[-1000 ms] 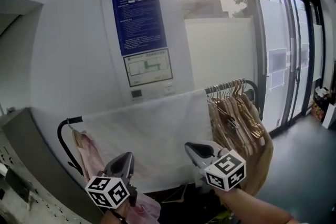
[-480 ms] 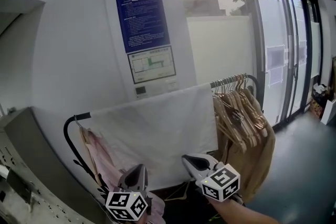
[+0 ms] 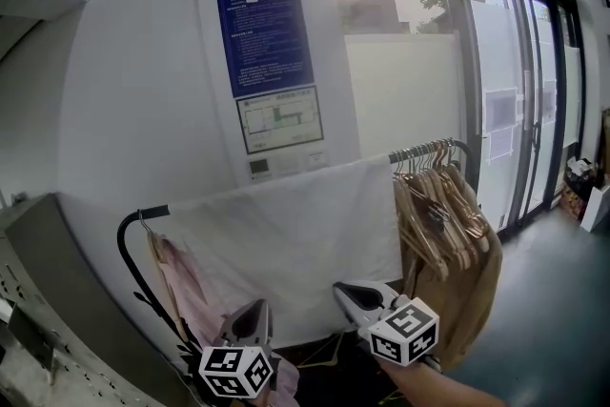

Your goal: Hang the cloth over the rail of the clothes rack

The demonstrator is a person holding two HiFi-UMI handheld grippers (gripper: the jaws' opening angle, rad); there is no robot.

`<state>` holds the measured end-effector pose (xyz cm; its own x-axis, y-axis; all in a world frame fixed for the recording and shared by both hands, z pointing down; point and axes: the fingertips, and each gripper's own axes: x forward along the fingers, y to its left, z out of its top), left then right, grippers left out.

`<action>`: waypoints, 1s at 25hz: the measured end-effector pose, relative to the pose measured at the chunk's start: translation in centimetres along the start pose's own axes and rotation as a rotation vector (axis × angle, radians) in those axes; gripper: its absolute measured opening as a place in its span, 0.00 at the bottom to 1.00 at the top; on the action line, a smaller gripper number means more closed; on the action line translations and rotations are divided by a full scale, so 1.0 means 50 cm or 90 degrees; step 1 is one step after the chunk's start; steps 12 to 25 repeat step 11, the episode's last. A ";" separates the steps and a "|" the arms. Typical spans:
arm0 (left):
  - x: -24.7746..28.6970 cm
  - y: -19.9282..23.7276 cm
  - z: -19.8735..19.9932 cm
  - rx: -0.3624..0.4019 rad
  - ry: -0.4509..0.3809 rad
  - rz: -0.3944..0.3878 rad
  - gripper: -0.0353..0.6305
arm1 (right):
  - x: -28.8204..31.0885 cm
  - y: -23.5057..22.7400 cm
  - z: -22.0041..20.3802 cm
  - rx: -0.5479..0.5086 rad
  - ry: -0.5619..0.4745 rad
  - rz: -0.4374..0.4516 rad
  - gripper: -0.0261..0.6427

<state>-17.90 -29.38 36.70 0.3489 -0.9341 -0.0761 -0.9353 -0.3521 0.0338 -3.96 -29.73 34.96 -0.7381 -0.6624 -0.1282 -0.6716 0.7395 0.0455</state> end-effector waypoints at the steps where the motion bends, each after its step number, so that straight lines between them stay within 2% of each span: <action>1: 0.002 0.001 0.000 -0.001 0.000 -0.001 0.06 | 0.002 0.000 0.002 0.003 -0.001 0.001 0.04; 25: 0.000 0.002 -0.004 -0.007 -0.004 -0.002 0.06 | 0.009 0.001 0.008 0.003 0.000 0.005 0.04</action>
